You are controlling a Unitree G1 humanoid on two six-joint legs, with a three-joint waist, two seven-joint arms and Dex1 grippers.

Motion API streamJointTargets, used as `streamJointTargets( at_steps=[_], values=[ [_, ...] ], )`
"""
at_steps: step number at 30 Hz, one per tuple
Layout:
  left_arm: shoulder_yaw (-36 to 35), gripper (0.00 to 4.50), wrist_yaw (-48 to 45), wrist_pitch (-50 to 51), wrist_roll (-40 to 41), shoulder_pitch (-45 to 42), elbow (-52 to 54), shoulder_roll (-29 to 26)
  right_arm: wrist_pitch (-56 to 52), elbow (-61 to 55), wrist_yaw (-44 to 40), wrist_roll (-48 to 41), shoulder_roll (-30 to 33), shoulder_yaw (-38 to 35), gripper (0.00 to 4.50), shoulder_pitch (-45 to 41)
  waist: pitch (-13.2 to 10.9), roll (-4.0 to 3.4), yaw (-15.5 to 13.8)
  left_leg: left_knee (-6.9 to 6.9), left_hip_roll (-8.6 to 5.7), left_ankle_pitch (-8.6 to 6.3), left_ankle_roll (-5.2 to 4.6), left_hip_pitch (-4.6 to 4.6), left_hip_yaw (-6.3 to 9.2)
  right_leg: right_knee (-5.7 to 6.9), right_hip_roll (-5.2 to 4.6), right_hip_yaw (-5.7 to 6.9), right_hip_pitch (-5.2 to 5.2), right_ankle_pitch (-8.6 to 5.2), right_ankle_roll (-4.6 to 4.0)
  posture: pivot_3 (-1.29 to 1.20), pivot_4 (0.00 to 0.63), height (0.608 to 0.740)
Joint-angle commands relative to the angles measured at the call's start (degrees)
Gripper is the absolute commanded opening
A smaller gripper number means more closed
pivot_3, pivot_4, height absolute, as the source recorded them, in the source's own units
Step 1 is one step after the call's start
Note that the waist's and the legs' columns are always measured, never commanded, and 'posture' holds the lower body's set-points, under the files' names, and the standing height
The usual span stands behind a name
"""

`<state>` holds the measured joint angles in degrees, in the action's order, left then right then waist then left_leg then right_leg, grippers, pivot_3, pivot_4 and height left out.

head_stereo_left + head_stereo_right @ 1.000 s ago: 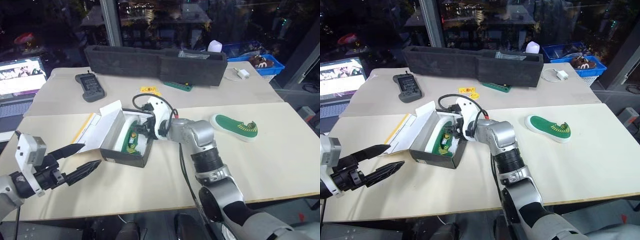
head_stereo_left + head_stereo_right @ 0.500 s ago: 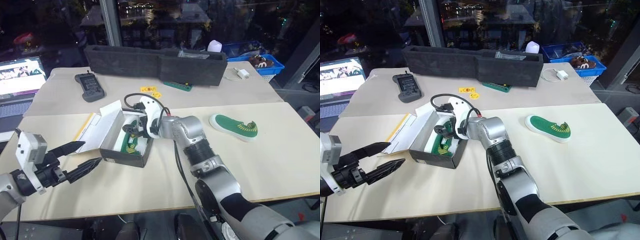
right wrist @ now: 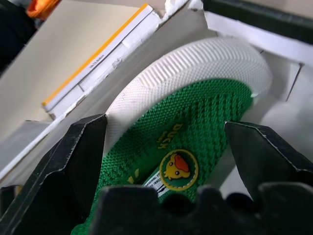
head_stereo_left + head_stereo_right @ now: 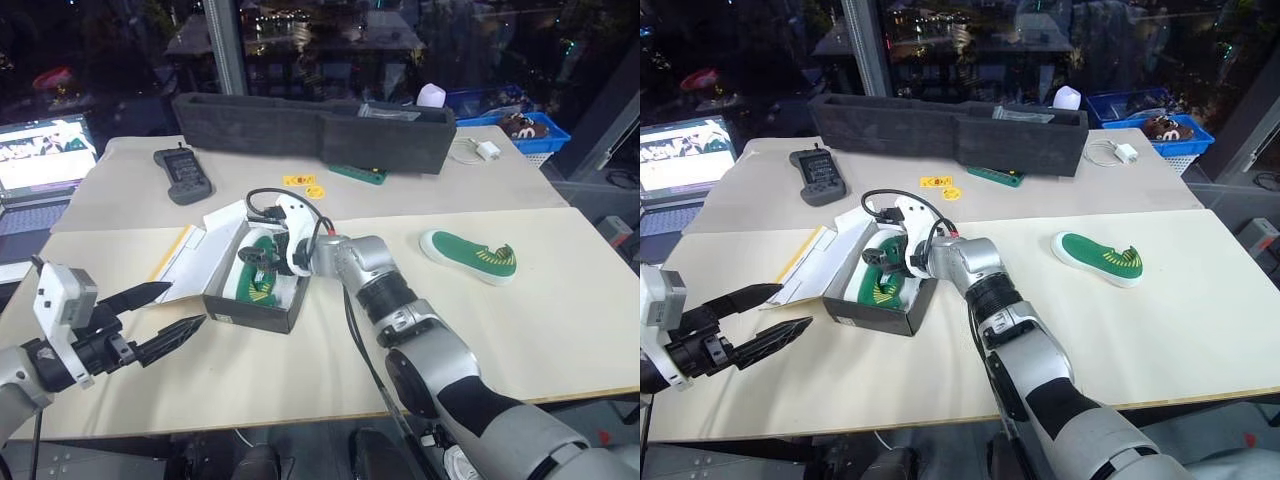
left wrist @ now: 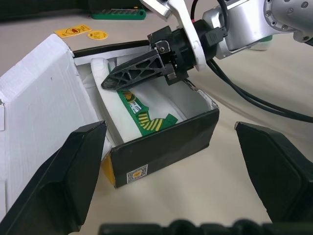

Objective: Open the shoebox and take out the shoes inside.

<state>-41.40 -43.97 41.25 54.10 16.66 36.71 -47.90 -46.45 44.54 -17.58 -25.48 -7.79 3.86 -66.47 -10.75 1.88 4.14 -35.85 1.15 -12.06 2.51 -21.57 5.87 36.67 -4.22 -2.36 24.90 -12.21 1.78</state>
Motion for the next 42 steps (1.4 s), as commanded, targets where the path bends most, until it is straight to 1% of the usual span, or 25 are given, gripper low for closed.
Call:
streamJointTargets(
  at_steps=[1,5,8,9,12,13,17,23,29,42],
  values=[
    [-0.06,4.50,0.12,-1.05,-0.04,-0.64,0.52,-0.20,-2.72,1.58,-0.59,-2.13,-12.99,-0.55,3.73,-2.01,0.00,0.00,0.01,0.00,0.00,0.00,0.00,-0.06,0.00,0.01,0.00,0.00,0.05,0.00,0.00,0.00,0.150,0.740],
    [0.30,4.50,0.01,-1.19,-0.45,-1.13,0.12,-0.40,-3.43,1.48,-0.96,-3.66,-13.07,-0.90,2.44,-1.86,0.00,-0.01,0.02,-0.01,0.00,0.00,0.00,-0.06,0.00,0.02,0.01,0.00,0.06,0.00,0.00,0.00,0.150,0.740],
    [0.49,4.50,-0.01,-1.22,-0.65,-1.49,-0.16,-0.48,-3.28,1.55,-0.92,-4.13,-12.81,-0.53,1.30,-2.06,0.00,0.00,-0.05,-0.01,0.00,0.00,0.00,-0.05,0.00,0.02,0.00,0.00,0.05,0.00,0.00,0.00,0.150,0.740],
    [0.54,4.50,0.00,-1.22,-0.75,-1.59,-0.21,-0.47,-3.23,1.52,-0.87,-4.40,-12.62,-0.46,1.08,-2.10,0.00,0.00,-0.05,-0.02,-0.01,0.00,0.00,-0.05,0.00,0.02,0.00,0.00,0.05,0.00,0.01,0.00,0.150,0.740],
    [0.65,4.50,-0.09,-1.23,-1.07,-1.80,-0.39,-0.48,-3.19,1.47,-0.71,-5.29,-12.21,-0.76,0.11,-2.22,0.00,0.00,-0.08,-0.02,-0.01,0.00,0.00,-0.04,0.00,0.02,0.00,0.00,0.04,0.00,0.01,0.00,0.150,0.740],
    [0.67,4.50,-0.12,-1.24,-1.13,-1.84,-0.45,-0.48,-3.19,1.47,-0.58,-5.54,-12.16,-0.96,0.05,-2.24,0.00,0.00,-0.08,-0.02,0.00,0.00,0.00,-0.04,0.00,0.02,0.00,0.00,0.04,0.00,0.00,0.00,0.150,0.740],
    [0.90,4.50,-0.25,-1.24,-1.34,-2.12,-0.72,-0.55,-3.48,0.17,-1.02,-6.75,-11.30,-1.41,0.05,-2.86,0.00,-0.01,-0.04,-0.01,0.00,0.00,0.00,-0.07,0.00,0.01,0.00,0.00,0.06,0.00,0.01,0.00,0.150,0.740],
    [1.63,4.50,-0.28,-1.20,-1.66,-2.76,-0.88,-0.67,-6.16,-4.73,0.85,-12.74,-7.98,-7.62,0.05,-6.50,-0.02,-0.03,0.00,-0.02,0.00,0.00,0.00,-0.32,0.00,0.02,0.01,0.00,0.27,0.02,0.02,0.00,0.150,0.740],
    [1.71,4.50,-0.92,-1.28,-2.16,-2.80,-1.12,-0.64,-8.78,-8.61,2.19,-14.95,-4.86,-10.92,0.05,-8.86,-0.04,-0.05,0.17,0.00,0.06,0.00,0.00,-0.50,0.00,0.01,0.07,0.00,0.45,0.04,0.01,0.00,0.150,0.740],
    [2.24,4.50,-1.98,-1.82,-3.18,-2.92,-1.68,-0.36,-10.84,-12.66,5.16,-18.03,-4.37,-15.09,0.05,-7.47,-0.04,-0.05,0.09,-0.02,0.07,0.00,0.00,-0.50,0.00,0.00,0.09,0.00,0.44,0.04,0.01,0.00,0.150,0.740]
  ],
)
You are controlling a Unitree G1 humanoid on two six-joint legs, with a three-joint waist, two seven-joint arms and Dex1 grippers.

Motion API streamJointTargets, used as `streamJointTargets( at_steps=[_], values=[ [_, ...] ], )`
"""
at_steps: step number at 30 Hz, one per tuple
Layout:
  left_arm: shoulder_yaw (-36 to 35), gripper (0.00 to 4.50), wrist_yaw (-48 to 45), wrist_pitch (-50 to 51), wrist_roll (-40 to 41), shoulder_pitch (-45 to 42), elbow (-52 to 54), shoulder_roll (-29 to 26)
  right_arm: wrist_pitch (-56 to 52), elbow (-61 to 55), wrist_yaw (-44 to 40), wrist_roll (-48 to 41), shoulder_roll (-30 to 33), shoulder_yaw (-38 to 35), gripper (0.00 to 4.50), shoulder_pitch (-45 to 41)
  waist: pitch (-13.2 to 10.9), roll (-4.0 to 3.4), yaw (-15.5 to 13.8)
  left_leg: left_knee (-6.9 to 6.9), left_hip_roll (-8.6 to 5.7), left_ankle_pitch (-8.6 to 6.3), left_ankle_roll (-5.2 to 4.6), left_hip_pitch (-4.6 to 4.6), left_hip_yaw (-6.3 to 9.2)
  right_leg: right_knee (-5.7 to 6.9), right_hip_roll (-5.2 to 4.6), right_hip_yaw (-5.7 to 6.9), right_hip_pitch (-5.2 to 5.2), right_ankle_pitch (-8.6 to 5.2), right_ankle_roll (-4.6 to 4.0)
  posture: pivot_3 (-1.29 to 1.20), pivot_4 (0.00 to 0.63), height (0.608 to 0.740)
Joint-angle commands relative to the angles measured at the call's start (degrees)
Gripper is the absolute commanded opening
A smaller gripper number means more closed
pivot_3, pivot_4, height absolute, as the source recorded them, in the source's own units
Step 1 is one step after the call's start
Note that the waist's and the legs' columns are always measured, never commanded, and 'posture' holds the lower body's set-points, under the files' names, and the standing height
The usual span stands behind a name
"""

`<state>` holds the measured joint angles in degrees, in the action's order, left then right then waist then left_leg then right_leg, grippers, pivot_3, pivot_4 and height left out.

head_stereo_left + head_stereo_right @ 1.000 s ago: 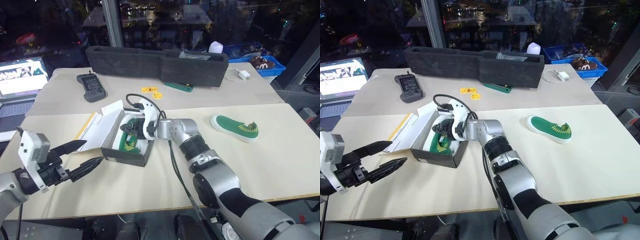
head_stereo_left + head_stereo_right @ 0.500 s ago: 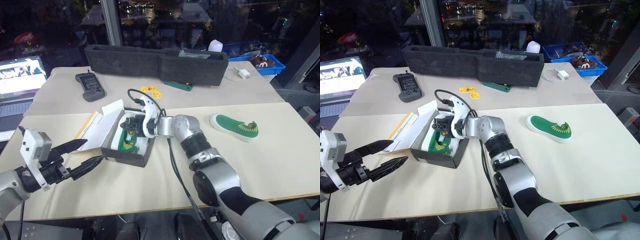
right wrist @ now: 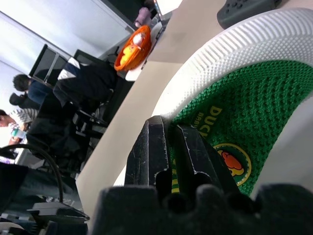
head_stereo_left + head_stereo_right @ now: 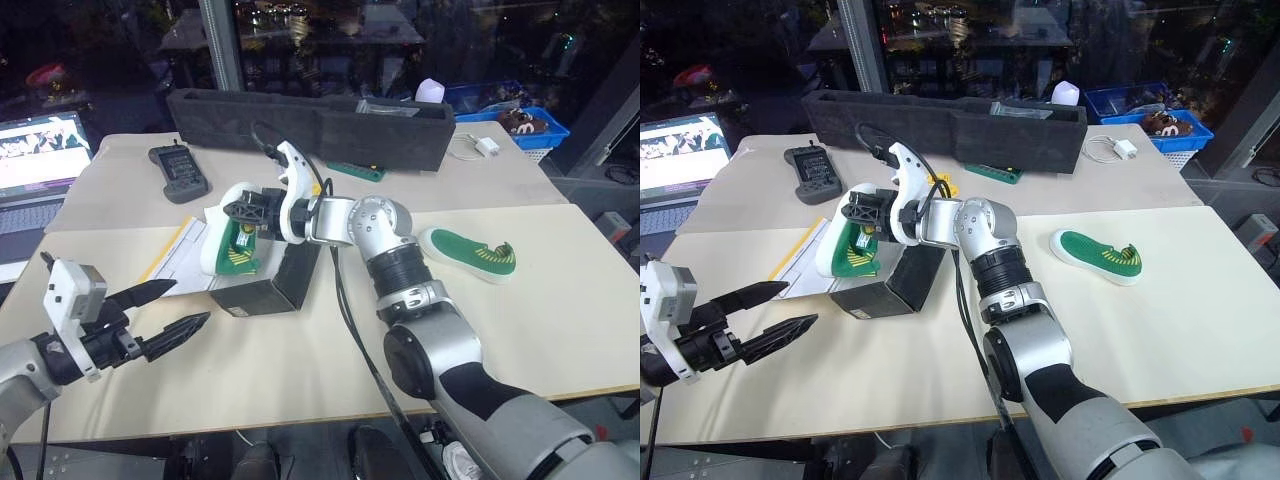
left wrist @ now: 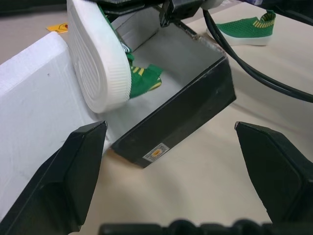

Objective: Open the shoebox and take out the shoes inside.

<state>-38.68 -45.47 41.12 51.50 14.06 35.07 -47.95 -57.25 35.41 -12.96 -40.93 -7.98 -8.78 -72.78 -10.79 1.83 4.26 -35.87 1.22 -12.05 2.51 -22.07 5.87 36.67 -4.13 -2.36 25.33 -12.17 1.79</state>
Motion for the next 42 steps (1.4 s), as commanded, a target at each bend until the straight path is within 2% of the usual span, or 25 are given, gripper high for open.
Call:
streamJointTargets(
  at_steps=[1,6,10,13,17,27,34,37,42],
  values=[
    [-0.44,4.50,-0.59,-1.76,-0.69,-0.31,-0.09,-0.28,0.01,-3.77,0.86,-3.07,-3.91,-3.09,0.05,-1.31,0.00,0.00,-0.05,0.00,0.00,0.00,0.00,0.00,0.00,0.01,0.00,0.00,0.00,0.00,0.00,0.00,0.150,0.740],
    [-0.28,4.50,-1.10,-1.98,-1.18,-0.62,-0.58,-0.31,0.69,-5.27,0.93,-2.54,-1.86,-3.76,0.05,-0.09,0.00,0.00,-0.06,0.00,0.00,0.00,0.00,0.00,0.00,0.00,0.00,0.00,-0.01,0.00,0.00,0.00,0.150,0.740],
    [-0.32,4.50,-1.61,-2.29,-1.43,-0.49,-0.83,-0.45,1.70,-8.77,-1.69,1.74,1.37,0.65,0.05,3.83,0.01,0.01,-0.10,0.00,0.01,0.00,0.00,0.01,0.00,-0.01,0.00,0.01,-0.02,0.00,0.00,0.00,0.150,0.740],
    [-0.54,4.50,-2.07,-2.53,-1.59,-0.37,-1.29,-0.60,1.30,-11.29,-2.35,2.94,3.56,1.22,0.05,7.42,0.01,0.01,-0.11,-0.01,0.00,0.00,0.00,0.01,0.00,-0.01,0.00,0.00,-0.03,0.00,0.00,0.00,0.150,0.740],
    [-1.04,4.50,-2.57,-2.36,-1.64,0.08,-1.06,-0.73,-0.97,-18.05,-5.76,6.07,10.27,5.90,0.05,14.43,0.00,0.00,-0.40,-0.01,-0.02,0.00,0.00,0.01,0.00,0.00,-0.03,0.01,-0.04,0.00,0.01,0.00,0.150,0.740],
    [0.75,4.50,-2.03,-1.21,-1.19,-2.32,-1.39,-1.58,-4.57,-24.76,-10.35,4.39,19.86,4.84,0.05,17.99,0.00,-0.01,-0.60,-0.04,-0.04,0.00,0.00,0.12,0.00,-0.03,-0.06,0.02,-0.19,0.00,0.03,0.00,0.150,0.740],
    [2.57,4.50,-0.90,0.03,-0.80,-5.44,-1.92,-2.65,-7.15,-30.24,-13.42,3.17,24.31,5.25,0.05,20.78,0.00,-0.01,-0.46,-0.04,-0.06,0.00,0.00,0.06,0.00,-0.11,-0.08,0.01,-0.18,0.02,0.07,0.00,0.150,0.740],
    [3.32,4.50,-0.48,0.51,-0.86,-6.61,-2.07,-2.86,-7.85,-29.85,-11.58,2.03,22.36,2.51,0.05,21.22,0.00,0.00,-0.39,-0.05,-0.06,0.00,0.00,0.09,0.00,-0.08,-0.07,0.00,-0.19,0.02,0.07,0.00,0.150,0.740],
    [4.27,4.50,-0.06,0.99,-0.89,-7.64,-1.94,-2.82,-7.63,-28.00,-5.46,-5.25,10.19,-6.28,0.05,18.75,-0.01,-0.01,0.23,-0.04,-0.01,0.00,0.00,0.10,-0.02,-0.01,0.01,-0.06,-0.13,0.03,0.06,0.00,0.150,0.740]
  ],
)
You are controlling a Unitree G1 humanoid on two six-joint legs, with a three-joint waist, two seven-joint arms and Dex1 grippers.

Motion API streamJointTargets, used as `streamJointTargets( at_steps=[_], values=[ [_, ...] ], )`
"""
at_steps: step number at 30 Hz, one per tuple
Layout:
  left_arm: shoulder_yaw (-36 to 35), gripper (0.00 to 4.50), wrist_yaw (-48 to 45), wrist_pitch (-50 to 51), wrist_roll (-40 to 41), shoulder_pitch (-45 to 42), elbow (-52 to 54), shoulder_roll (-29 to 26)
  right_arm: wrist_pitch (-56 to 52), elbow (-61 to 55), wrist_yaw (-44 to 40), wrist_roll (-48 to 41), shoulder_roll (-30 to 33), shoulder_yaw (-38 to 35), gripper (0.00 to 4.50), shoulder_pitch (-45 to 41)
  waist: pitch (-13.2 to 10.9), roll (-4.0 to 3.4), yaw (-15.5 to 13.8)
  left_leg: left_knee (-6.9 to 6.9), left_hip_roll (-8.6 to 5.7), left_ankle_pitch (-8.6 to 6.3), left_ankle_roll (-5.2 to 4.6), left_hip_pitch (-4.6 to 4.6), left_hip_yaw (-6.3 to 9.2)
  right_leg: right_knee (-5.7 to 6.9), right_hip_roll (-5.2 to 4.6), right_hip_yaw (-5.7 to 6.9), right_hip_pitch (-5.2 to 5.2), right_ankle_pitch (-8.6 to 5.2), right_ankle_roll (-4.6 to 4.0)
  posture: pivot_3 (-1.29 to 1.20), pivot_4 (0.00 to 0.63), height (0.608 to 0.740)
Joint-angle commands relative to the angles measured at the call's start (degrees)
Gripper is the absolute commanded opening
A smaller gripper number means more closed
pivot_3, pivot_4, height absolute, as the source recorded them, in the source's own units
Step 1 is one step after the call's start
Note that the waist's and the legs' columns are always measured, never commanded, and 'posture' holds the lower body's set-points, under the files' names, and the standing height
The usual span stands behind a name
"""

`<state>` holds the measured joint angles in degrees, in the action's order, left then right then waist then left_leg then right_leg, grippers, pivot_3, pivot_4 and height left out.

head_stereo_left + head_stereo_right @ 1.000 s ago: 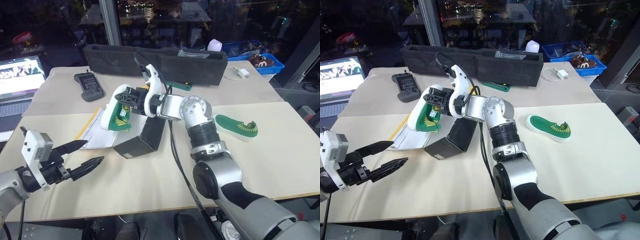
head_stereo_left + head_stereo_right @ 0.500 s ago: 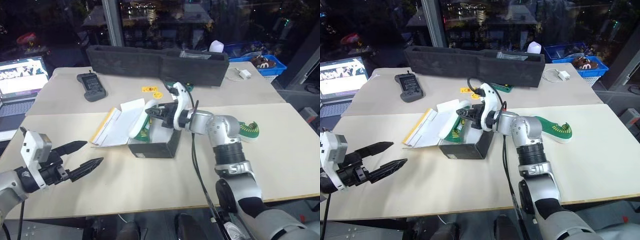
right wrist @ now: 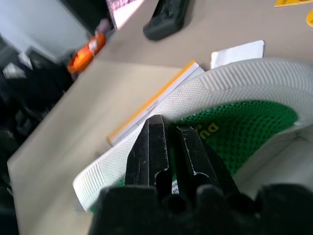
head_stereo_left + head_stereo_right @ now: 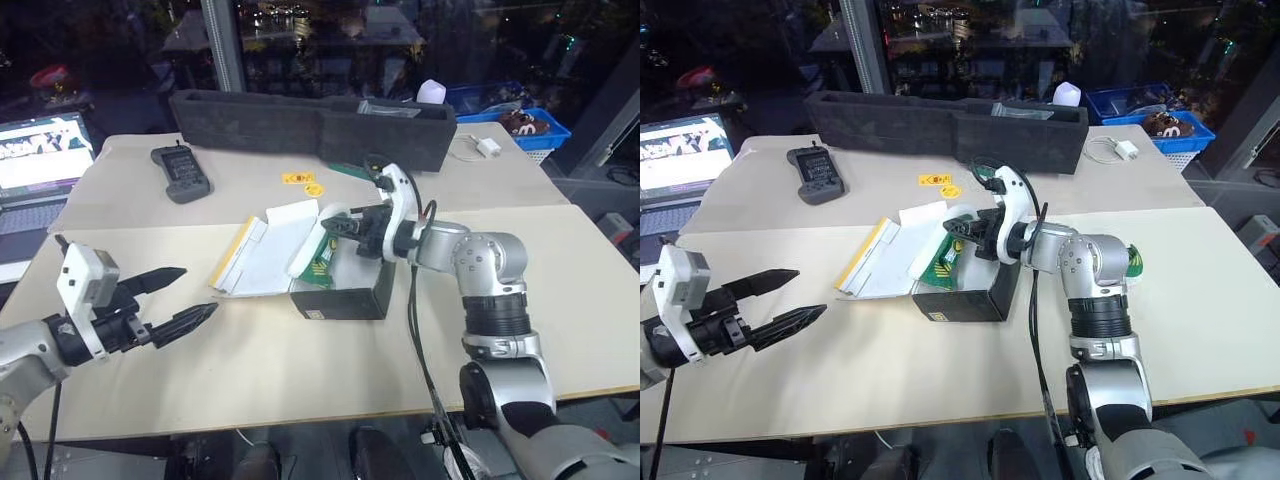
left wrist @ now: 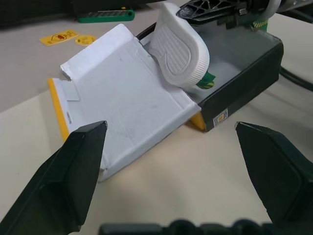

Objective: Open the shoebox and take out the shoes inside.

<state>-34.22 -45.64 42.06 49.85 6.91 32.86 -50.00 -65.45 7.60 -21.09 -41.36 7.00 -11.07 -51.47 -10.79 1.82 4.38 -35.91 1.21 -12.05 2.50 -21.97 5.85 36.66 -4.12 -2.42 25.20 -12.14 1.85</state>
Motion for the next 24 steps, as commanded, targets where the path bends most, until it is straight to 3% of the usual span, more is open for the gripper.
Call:
streamJointTargets(
  at_steps=[1,8,14,20,24],
  values=[
    [-0.18,4.50,0.06,0.10,0.71,-0.58,0.20,-0.77,1.06,0.42,3.81,-5.91,-6.64,-5.54,0.05,-2.90,-0.01,-0.02,0.16,0.01,0.05,0.00,0.00,0.00,0.00,0.01,0.06,-0.01,0.02,0.00,-0.01,0.00,0.150,0.740],
    [-0.31,4.50,-0.27,0.17,0.51,-0.45,0.24,-0.77,5.55,4.21,9.80,-14.10,-15.84,-13.23,0.05,-6.41,-0.04,-0.06,-0.72,0.00,0.14,0.00,0.00,-0.06,0.01,-0.04,0.14,0.03,0.03,0.02,-0.04,0.00,0.150,0.740],
    [-0.62,4.50,-0.92,-0.31,0.11,0.45,0.02,-0.57,7.54,4.93,13.86,-20.90,-15.83,-15.48,0.05,-10.44,-0.10,-0.16,-0.02,0.01,0.18,0.00,0.00,-0.08,0.01,-0.04,0.23,0.00,0.07,0.02,-0.05,0.00,0.150,0.740],
    [-0.28,4.50,-1.42,-0.87,-0.26,1.10,-0.07,-0.03,5.06,2.67,17.20,-25.96,-8.22,-17.06,0.05,-14.11,-0.13,-0.21,-0.03,0.03,0.69,-0.05,-0.09,-0.06,-0.02,-0.05,0.73,-0.01,0.13,0.07,-0.33,0.00,0.150,0.740],
    [0.80,4.50,-1.87,-1.46,-0.70,0.82,-0.78,0.38,-2.64,-1.22,16.88,-27.32,8.23,-17.35,0.05,-14.95,-0.16,-0.25,-1.05,-0.02,0.67,-0.05,-0.09,-0.19,0.00,-0.16,0.74,-0.02,0.10,0.06,-0.35,0.00,0.150,0.740]
  ],
)
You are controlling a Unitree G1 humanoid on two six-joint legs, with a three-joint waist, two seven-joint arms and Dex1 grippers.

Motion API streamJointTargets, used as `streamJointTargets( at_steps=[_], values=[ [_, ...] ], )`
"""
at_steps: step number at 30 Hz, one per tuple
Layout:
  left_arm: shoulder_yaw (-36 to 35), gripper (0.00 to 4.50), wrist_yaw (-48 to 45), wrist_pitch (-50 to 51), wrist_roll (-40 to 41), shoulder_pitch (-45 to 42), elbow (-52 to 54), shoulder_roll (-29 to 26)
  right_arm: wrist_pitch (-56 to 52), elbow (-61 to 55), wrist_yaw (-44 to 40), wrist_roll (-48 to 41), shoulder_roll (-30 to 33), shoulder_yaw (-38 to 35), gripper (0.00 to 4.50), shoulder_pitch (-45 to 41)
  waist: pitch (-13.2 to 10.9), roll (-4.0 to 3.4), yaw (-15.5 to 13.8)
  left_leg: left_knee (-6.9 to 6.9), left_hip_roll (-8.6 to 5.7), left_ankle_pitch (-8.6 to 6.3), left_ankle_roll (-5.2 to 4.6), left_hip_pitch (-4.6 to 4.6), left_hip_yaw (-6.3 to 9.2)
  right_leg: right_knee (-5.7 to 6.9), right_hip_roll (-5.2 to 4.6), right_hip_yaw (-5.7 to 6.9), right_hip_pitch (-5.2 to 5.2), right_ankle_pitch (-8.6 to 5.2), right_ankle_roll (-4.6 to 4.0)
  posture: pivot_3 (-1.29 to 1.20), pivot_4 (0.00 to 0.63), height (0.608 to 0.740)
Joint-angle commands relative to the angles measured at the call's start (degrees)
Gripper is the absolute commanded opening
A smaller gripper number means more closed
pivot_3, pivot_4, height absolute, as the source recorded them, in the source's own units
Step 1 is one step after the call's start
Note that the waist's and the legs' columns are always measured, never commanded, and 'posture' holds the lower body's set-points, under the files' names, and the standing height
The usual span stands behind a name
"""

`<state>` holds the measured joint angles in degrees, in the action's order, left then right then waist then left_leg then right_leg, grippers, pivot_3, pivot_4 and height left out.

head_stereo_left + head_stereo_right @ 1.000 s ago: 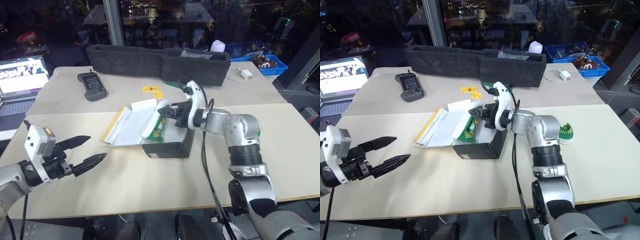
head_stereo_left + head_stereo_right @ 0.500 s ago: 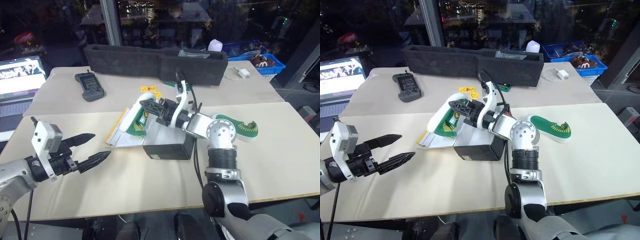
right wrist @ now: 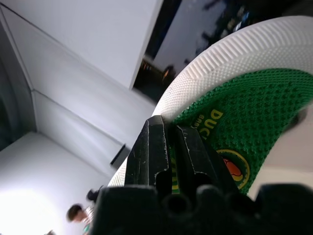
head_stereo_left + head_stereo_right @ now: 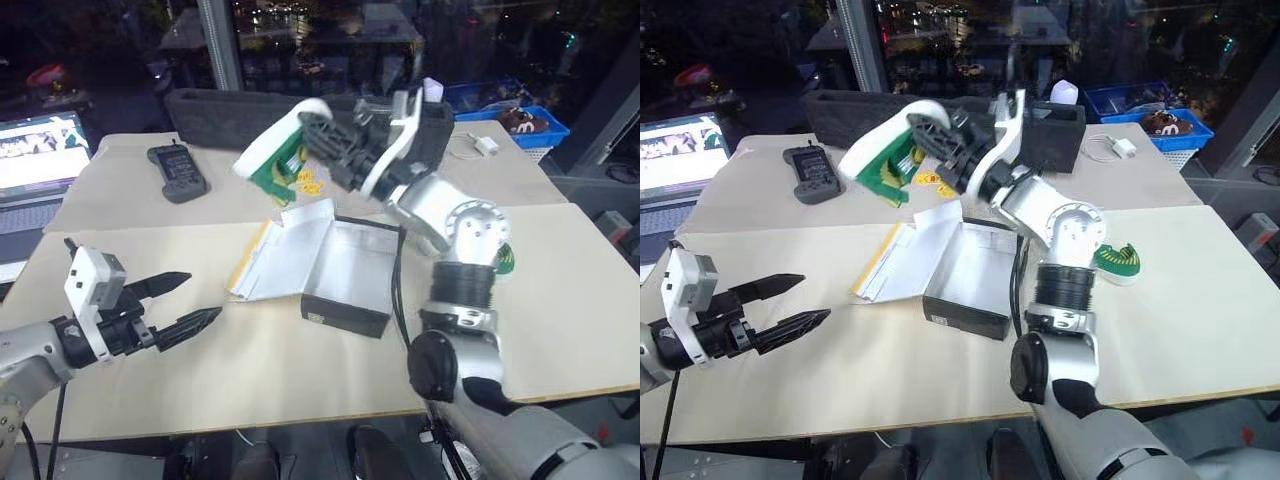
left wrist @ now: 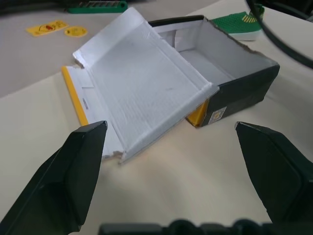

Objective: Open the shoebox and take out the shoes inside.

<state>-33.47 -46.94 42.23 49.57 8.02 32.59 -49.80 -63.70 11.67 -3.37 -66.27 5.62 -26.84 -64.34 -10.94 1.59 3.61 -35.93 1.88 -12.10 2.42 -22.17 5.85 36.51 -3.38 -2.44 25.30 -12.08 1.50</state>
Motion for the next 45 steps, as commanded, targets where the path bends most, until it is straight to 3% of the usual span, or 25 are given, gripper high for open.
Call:
streamJointTargets(
  at_steps=[1,7,11,18,21,27,34,39,45],
  values=[
    [0.29,4.50,-0.67,-1.72,-0.47,-0.34,-0.63,0.24,-5.53,-5.57,-1.30,-2.65,12.08,-1.24,0.05,-1.88,-0.05,-0.08,-0.59,-0.03,0.00,0.00,0.00,-0.02,0.00,-0.10,0.00,0.00,-0.03,0.00,0.01,0.00,0.150,0.740],
    [2.09,4.50,-1.45,-2.59,-1.03,-1.33,-1.96,0.32,-9.86,-7.66,-6.41,-0.36,25.74,1.88,0.05,-0.55,-0.10,-0.16,0.52,0.05,0.02,-0.07,-0.12,-0.12,-0.06,-0.37,0.06,-0.12,-0.02,0.05,0.02,0.00,0.150,0.740],
    [3.55,4.50,-2.22,-3.13,-1.53,-2.59,-3.36,0.19,-7.87,-16.45,-17.62,9.46,41.61,13.40,0.05,7.98,-0.11,-0.18,0.21,0.05,0.03,-0.17,-0.30,-0.09,-0.07,-0.41,0.09,-0.14,-0.05,0.01,0.02,0.00,0.150,0.740],
    [5.40,4.50,-3.15,-3.91,-2.09,-4.46,-5.16,0.25,4.37,-24.89,-36.34,24.45,60.47,26.31,0.05,17.80,-0.15,-0.24,0.33,-0.05,0.00,-0.18,-0.29,-0.11,-0.22,-0.43,0.05,-0.24,-0.01,0.04,0.08,0.00,0.150,0.740],
    [6.05,4.50,-4.10,-4.35,-2.16,-5.25,-5.99,0.47,13.58,-28.75,-44.01,35.22,68.04,34.28,0.05,21.34,-0.15,-0.25,0.31,-0.04,0.01,-0.18,-0.29,-0.08,-0.26,-0.42,0.06,-0.26,0.00,0.04,0.09,0.00,0.150,0.740],
    [7.27,4.50,-6.74,-5.38,-1.93,-4.39,-4.99,0.59,27.39,-32.54,-54.99,49.74,72.60,43.12,0.05,24.25,-0.15,-0.24,0.27,-0.12,0.02,-0.20,-0.24,-0.04,-0.36,-0.44,0.04,-0.32,-0.01,0.07,0.14,0.00,0.150,0.740],
    [10.48,4.50,-9.12,-6.02,-0.65,-3.19,1.29,0.57,41.29,-26.68,-61.16,68.81,68.49,52.43,0.05,23.35,-0.15,-0.23,0.21,-0.22,0.01,-0.21,-0.22,-0.06,-0.38,-0.43,0.02,-0.33,-0.02,0.09,0.17,0.00,0.150,0.740],
    [12.49,4.50,-8.37,-6.01,-0.26,-4.99,4.07,0.41,47.40,-19.01,-61.96,78.63,64.84,54.62,0.05,22.90,-0.16,-0.23,0.10,-0.35,-0.01,-0.21,-0.22,-0.07,-0.38,-0.38,0.02,-0.35,-0.07,0.14,0.22,0.00,0.150,0.740],
    [14.25,4.50,-7.33,-6.11,-0.72,-7.41,5.22,0.04,50.71,-15.62,-63.70,82.47,61.19,53.58,0.05,24.72,-0.16,-0.23,0.25,-0.36,-0.01,-0.21,-0.22,-0.04,-0.38,-0.34,0.03,-0.37,-0.08,0.15,0.22,0.00,0.150,0.740]
  ],
)
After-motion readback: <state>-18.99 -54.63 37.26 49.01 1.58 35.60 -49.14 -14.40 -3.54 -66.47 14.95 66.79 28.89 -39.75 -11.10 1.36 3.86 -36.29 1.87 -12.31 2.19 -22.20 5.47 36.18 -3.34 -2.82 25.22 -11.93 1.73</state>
